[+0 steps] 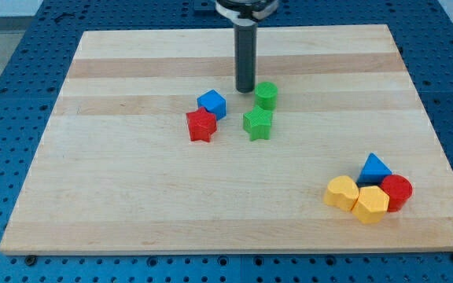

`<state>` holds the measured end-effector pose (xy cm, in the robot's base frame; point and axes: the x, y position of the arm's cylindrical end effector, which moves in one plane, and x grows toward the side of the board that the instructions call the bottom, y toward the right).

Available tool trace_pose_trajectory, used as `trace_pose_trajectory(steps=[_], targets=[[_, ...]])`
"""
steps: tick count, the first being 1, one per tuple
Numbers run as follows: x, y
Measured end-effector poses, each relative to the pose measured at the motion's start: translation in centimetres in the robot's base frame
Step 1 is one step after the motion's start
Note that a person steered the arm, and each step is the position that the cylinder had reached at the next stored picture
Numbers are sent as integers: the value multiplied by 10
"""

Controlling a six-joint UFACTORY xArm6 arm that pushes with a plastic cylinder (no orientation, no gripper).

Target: Move the green star along with the green circle closer to the blue triangle

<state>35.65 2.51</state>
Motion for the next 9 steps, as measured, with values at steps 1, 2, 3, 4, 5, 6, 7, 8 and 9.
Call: trace_pose_trajectory(steps=[1,2,3,4,5,6,7,8,9], targets=[[17,23],[35,44],[59,48],[49,36],[29,-7],[35,-51],[59,-57],[71,-20],[71,33]])
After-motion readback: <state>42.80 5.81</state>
